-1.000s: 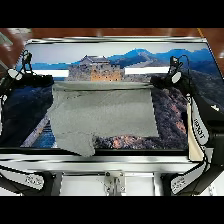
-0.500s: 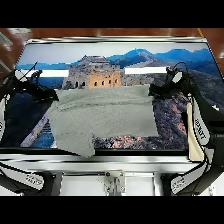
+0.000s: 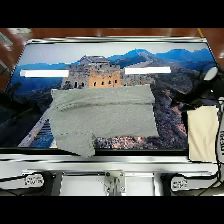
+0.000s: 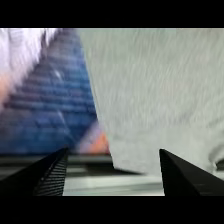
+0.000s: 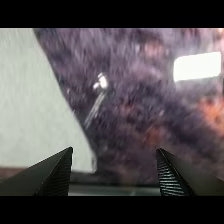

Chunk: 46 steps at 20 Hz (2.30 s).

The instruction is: Fold the shirts.

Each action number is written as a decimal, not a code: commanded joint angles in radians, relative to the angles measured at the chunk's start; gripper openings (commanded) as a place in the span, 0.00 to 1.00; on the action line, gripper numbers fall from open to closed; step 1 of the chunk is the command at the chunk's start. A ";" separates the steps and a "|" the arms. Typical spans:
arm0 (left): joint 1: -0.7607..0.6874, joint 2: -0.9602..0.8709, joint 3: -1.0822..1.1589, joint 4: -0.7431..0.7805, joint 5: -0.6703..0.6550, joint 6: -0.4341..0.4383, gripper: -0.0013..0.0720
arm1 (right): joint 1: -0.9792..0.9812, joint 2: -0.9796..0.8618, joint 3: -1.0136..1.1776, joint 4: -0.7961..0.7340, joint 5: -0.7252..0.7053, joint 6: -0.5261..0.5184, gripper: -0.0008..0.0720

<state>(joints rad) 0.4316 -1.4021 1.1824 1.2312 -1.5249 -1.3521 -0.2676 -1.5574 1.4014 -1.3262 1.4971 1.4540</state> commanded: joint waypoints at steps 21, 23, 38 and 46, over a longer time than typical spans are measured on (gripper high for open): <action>-0.050 0.141 -0.711 -0.397 0.496 0.173 0.47 | -0.111 0.086 -0.381 0.218 -0.118 -0.057 0.88; -0.050 0.146 -0.711 -0.398 0.447 0.212 0.07 | -0.111 0.086 -0.441 0.218 -0.126 -0.082 0.88; -0.050 0.146 -0.681 -0.403 0.360 0.244 0.07 | -0.031 0.082 -0.660 0.424 -0.345 -0.124 0.88; -0.050 0.151 -0.407 -0.447 0.293 0.330 0.07 | 0.082 0.136 -0.448 0.532 -0.439 -0.209 0.09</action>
<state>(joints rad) 0.3817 -1.2533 0.6662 0.8185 -1.2137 -1.0782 -0.2203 -1.4487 0.8520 -0.8589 1.1156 1.2785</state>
